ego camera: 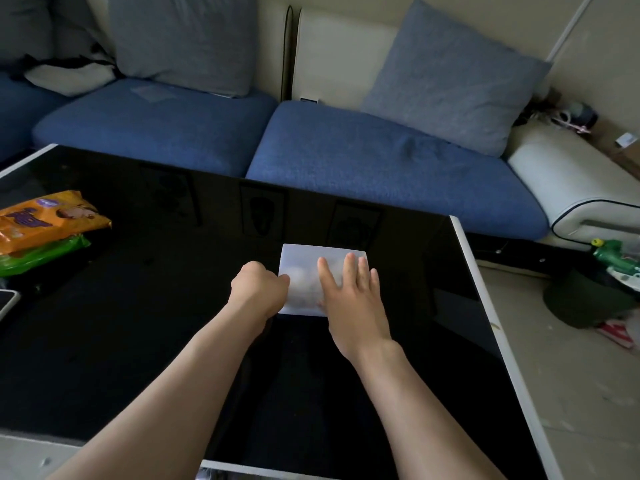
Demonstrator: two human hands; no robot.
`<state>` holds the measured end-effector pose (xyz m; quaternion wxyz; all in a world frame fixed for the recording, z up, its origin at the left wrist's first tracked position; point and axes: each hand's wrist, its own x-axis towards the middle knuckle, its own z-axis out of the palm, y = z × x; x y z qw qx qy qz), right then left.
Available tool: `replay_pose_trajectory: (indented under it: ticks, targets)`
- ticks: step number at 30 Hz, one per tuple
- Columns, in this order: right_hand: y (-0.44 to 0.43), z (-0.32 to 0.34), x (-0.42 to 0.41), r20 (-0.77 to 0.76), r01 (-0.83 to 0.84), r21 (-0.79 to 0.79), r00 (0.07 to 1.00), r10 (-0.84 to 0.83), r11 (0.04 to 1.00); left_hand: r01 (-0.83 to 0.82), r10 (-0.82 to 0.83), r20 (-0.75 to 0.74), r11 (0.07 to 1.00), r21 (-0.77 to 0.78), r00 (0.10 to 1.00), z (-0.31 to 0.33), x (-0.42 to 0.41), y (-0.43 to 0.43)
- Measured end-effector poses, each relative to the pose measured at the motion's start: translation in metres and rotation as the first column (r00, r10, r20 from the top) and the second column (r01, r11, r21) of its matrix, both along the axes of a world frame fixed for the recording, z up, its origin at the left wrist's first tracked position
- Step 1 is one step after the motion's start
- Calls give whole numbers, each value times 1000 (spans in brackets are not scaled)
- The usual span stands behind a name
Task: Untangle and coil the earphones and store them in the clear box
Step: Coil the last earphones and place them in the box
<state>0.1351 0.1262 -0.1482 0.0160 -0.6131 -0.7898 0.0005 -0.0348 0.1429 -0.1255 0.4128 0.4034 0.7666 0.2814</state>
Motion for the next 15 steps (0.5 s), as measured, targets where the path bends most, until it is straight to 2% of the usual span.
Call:
replay_pose_trajectory:
  ticks: [6, 15]
  targets:
    - [-1, -17, 17, -30, -107, 148, 993, 112, 983, -76, 76, 112, 997, -10, 991, -3, -2, -1]
    - [2, -21, 24, -100, -124, 176, 985, 143, 977, 99, -84, -113, 985, 142, 990, 6, 10, -10]
